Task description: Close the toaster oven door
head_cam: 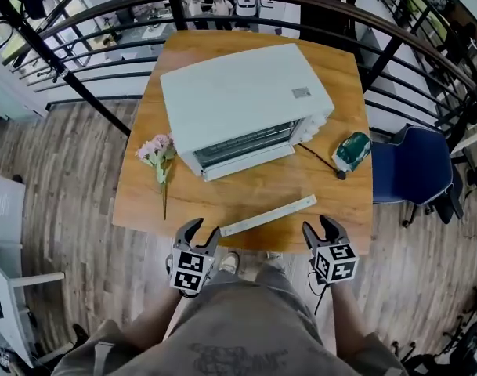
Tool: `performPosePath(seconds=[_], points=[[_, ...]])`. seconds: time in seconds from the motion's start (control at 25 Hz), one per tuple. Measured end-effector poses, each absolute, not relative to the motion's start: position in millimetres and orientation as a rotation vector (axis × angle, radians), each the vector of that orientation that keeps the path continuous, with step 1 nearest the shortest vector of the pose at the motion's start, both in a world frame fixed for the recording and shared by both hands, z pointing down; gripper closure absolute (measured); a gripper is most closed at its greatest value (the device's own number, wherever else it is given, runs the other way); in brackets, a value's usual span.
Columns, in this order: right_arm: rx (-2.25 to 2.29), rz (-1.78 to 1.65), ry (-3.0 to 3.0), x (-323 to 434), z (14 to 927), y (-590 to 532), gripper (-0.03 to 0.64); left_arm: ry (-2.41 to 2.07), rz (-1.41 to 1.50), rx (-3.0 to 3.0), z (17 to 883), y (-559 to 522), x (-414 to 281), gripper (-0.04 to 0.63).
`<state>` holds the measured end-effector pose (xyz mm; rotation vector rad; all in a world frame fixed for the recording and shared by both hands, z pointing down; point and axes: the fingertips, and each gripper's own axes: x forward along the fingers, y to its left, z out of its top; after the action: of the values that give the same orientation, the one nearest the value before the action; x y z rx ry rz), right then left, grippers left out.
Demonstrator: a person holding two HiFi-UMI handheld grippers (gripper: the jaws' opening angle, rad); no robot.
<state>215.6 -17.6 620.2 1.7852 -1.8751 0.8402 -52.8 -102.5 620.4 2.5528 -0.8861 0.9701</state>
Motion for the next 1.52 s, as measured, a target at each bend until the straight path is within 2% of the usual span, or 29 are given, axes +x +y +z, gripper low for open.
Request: performPosePath(seconds=[0.6,1.28,1.4,1.52], points=[[1.348,0.872,-1.962,261,713,-39,0.408,-1.123,1.130,2.234,692,-56,-49,0.397],[1.171,0.891,-1.981,245,745,-59,0.410,-1.134,1.066,2.147,731,-59,-32,0.397],[1.194,0.912,-1.984,247,739,-60,0.423,-1.136,1.021,2.168,722,-66,-27,0.397],[1.230,0.908,-1.989,250,728,-65,0.464,-1.130,1.038,2.207,713,-72,-23,0.399]])
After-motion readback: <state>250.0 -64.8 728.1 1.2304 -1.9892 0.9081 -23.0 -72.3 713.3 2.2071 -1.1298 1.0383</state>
